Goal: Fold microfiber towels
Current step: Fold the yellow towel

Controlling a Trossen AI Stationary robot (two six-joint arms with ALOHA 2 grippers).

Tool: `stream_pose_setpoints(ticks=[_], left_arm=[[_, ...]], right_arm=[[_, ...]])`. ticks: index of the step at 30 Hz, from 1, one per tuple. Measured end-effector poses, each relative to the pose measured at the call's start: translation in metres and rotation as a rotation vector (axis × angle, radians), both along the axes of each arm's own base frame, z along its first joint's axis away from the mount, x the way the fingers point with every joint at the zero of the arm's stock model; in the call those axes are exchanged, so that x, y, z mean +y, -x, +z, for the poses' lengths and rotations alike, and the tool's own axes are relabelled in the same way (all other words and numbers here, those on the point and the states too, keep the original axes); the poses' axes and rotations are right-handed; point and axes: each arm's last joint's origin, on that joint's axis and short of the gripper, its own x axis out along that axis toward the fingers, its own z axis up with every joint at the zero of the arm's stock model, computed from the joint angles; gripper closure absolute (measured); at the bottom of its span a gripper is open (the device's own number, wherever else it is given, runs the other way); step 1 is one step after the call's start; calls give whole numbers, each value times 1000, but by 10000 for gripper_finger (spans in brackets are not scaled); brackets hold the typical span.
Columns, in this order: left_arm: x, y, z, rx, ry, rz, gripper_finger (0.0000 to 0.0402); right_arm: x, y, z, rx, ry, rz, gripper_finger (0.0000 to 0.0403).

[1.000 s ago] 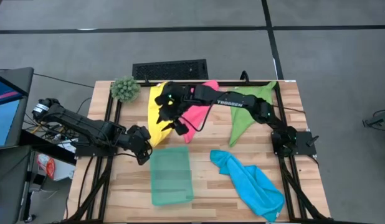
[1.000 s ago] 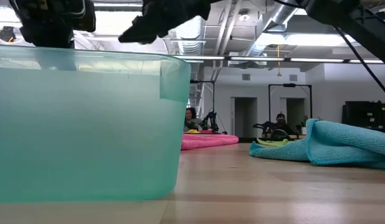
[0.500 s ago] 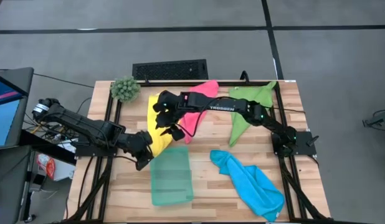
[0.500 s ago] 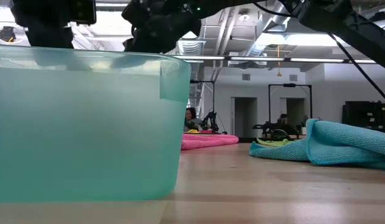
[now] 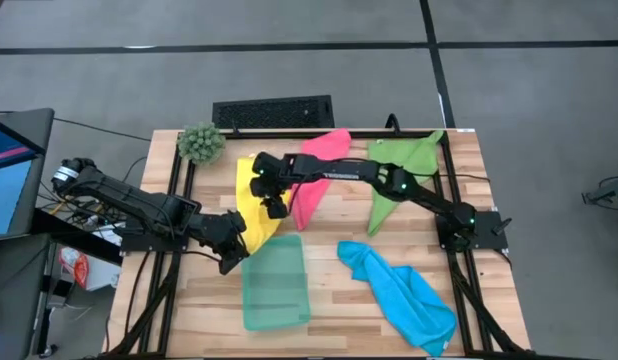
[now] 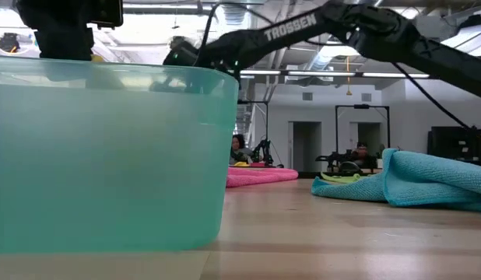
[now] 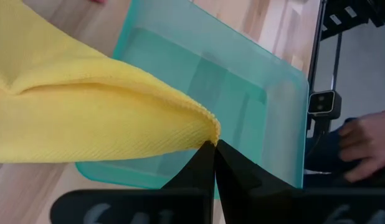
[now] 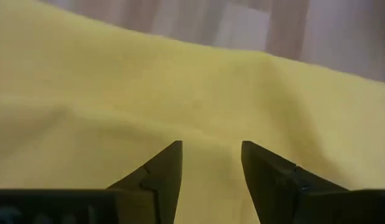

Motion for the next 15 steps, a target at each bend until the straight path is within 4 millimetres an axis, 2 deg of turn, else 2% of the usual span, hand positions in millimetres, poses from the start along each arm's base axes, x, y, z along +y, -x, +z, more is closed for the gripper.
stream_pose_setpoints(ticks=[6,15], left_arm=[[0,0,0,0,1,1,401],[0,0,0,-2,-10,5,401]], right_arm=[[-12,-1,-5,-2,34,-110,215],[-18,-2,-5,-25,5,-128,223]])
